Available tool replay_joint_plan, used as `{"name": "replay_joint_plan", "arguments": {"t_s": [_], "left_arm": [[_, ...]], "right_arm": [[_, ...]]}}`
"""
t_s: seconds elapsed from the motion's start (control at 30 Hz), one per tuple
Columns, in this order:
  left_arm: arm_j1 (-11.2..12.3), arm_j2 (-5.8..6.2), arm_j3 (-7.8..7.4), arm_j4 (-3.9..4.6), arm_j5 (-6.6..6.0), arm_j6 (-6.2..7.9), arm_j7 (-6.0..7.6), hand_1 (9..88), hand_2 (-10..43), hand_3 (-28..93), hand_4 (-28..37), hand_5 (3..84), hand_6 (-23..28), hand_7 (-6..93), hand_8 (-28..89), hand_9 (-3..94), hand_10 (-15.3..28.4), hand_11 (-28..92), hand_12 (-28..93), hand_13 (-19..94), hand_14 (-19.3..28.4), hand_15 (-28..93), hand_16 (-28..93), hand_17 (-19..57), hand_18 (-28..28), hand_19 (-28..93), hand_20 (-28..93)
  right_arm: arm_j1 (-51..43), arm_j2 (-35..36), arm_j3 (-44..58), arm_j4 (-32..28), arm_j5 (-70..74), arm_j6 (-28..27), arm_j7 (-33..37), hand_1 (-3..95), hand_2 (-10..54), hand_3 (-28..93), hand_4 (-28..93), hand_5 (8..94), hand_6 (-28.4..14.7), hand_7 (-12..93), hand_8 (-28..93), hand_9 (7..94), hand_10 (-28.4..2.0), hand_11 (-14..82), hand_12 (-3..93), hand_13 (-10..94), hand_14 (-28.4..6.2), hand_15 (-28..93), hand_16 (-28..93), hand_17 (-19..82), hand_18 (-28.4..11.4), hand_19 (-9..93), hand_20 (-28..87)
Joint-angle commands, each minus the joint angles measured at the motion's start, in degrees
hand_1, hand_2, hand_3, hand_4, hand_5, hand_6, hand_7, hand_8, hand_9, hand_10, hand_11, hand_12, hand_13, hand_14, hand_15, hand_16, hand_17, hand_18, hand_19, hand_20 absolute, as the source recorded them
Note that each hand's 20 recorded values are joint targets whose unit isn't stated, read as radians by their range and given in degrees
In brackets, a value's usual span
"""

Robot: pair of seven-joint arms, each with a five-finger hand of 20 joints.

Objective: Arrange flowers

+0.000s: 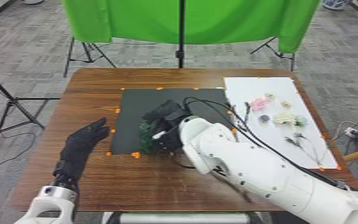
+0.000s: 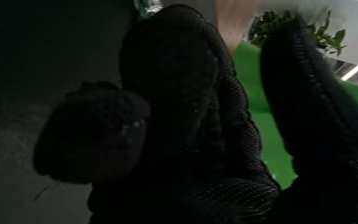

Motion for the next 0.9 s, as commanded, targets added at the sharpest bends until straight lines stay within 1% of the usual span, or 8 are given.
{"name": "replay_joint_plan", "arguments": {"t_s": [0.03, 0.1, 0.13, 0.2, 0.37, 0.53, 0.7, 0.9], "left_arm": [[0.28, -0.38, -0.26, 0.27, 0.68, -1.14, -1.36, 22.5, -2.0, 64, -25.2, 43.3, 5.2, 4.9, -4, 41.6, 13.1, 12, 15, 29, 16.4, 15, 5, 0.3, 13.9, 5, 18], [0.28, -0.45, -0.28, 0.26, 0.71, -1.01, -1.36, 22.6, -2.1, 64, -25.1, 43.2, 5.1, 4.9, -4, 41.6, 13.1, 12, 15, 29, 16.4, 15, 5, 0.2, 14.0, 5, 18], [0.38, -0.45, -0.34, 0.23, 0.66, -0.9, -1.31, 22.7, -2.1, 64, -25.0, 43.2, 5.2, 4.9, -4, 41.6, 13.1, 12, 15, 29, 16.4, 15, 5, 0.2, 14.0, 6, 18], [0.75, -0.42, -0.52, 0.14, 0.57, -0.85, -1.27, 22.7, -2.1, 64, -24.9, 43.1, 5.1, 4.9, -4, 41.6, 13.1, 12, 15, 29, 16.5, 15, 5, 0.1, 14.0, 6, 18], [0.9, -0.62, -0.51, 0.05, 0.63, -1.14, -1.39, 22.8, -2.0, 64, -24.8, 43.1, 5.2, 4.9, -4, 41.5, 13.1, 12, 15, 29, 16.5, 15, 5, 0.0, 14.1, 6, 19], [0.28, -0.61, -0.2, 0.22, 0.87, -1.97, -1.56, 22.8, -2.0, 64, -24.8, 43.2, 5.3, 4.9, -4, 41.5, 13.1, 12, 15, 29, 16.5, 15, 5, 0.0, 14.1, 6, 19], [0.67, -0.67, -0.34, 0.07, 0.82, -1.62, -1.52, 22.7, -1.9, 64, -24.8, 43.1, 5.2, 4.9, -4, 41.4, 13.1, 12, 15, 29, 16.5, 16, 5, -0.1, 14.1, 6, 19], [0.28, -0.59, -0.12, 0.25, 0.85, -1.96, -1.72, 22.7, -1.9, 64, -24.7, 43.1, 5.3, 4.9, -4, 41.4, 13.1, 12, 15, 29, 16.5, 16, 5, -0.1, 14.1, 6, 19]], "right_arm": [[-2.35, 4.35, 2.3, -3.31, -3.9, -5.53, -1.18, 44.3, -9.5, 55, -11, 71.6, -9.9, 10, -6, 87.4, -16.6, 29.4, 22.9, 94, -4.1, 47, 22, 78, -2.0, 75, 42], [-3.62, 6.03, 2.84, -4.67, -8.83, -7.88, -1.8, 38.6, -9.5, 56, -10, 71.4, -9.9, 9, -5, 87.1, -16.6, 30.0, 23.2, 94, -4.3, 47, 23, 78, -2.4, 75, 42], [-4.27, 6.75, 3.7, -5.31, -11.79, -11.17, -1.28, 36.2, -9.1, 57, -9, 71.4, -10.0, 9, -5, 87.1, -16.5, 30.6, 23.3, 94, -4.3, 47, 23, 78, -2.6, 76, 42], [-4.97, 8.04, 4.07, -6.53, -15.67, -14.8, -0.64, 29.0, -3.3, 58, -9, 71.8, -9.7, 9, -6, 87.0, -16.4, 32.6, 23.6, 94, -4.7, 48, 23, 77, -3.1, 77, 42], [-6.17, 8.95, 3.85, -8.84, -13.49, -19.08, 0.67, 26.3, 5.6, 53, -10, 72.0, -9.4, 9, -6, 87.3, -16.3, 35.1, 24.1, 94, -5.1, 52, 24, 76, -4.0, 83, 40], [-6.37, 7.62, 2.34, -8.81, -12.73, -21.27, 0.82, 26.1, 8.0, 51, -10, 71.6, -8.9, 9, -7, 87.8, -16.7, 35.4, 24.4, 94, -5.2, 52, 24, 76, -4.1, 85, 37], [-6.05, 6.15, 1.36, -8.34, -11.49, -21.93, 0.37, 25.8, 8.6, 51, -10, 70.8, -8.7, 8, -7, 87.8, -16.9, 35.5, 24.6, 94, -5.3, 53, 24, 76, -4.2, 86, 35], [-4.99, 4.39, 0.43, -7.16, -11.53, -21.79, 0.14, 25.5, 8.8, 51, -9, 70.2, -8.7, 8, -7, 88.0, -17.1, 35.4, 24.8, 94, -5.3, 53, 24, 76, -4.5, 88, 32]]}}
